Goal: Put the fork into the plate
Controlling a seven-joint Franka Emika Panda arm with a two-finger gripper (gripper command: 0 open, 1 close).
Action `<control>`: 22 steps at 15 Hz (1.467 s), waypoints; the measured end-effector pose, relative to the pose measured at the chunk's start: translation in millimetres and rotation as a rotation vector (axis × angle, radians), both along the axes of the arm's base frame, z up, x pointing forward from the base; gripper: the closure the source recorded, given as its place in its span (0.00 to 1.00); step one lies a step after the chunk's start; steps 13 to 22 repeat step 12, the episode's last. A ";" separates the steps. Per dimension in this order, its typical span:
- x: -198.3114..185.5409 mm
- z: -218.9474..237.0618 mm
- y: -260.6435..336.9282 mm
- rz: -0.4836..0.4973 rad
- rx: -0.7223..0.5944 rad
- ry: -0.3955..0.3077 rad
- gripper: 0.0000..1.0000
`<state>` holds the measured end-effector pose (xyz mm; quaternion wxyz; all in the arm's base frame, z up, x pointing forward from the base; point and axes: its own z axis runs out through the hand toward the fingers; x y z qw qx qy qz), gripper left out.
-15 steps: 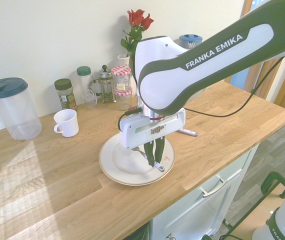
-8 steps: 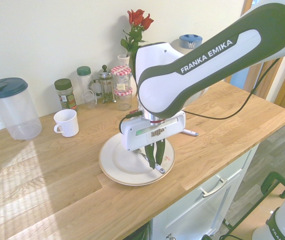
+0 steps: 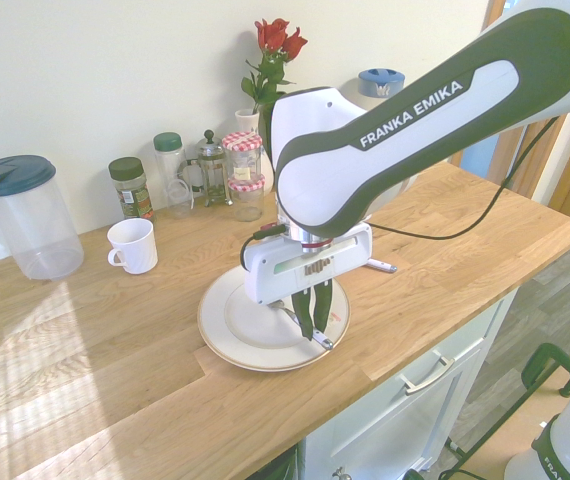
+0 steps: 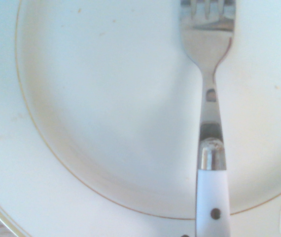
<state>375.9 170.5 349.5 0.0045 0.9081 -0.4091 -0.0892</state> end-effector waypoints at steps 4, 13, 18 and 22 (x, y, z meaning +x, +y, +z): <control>1.1 -3.1 -1.9 0.006 -0.011 0.002 0.00; 6.5 -1.3 -6.8 0.003 -0.018 -0.015 0.00; 6.5 -1.3 -6.8 0.003 -0.018 -0.015 0.00; 6.5 -1.3 -6.8 0.003 -0.018 -0.015 0.00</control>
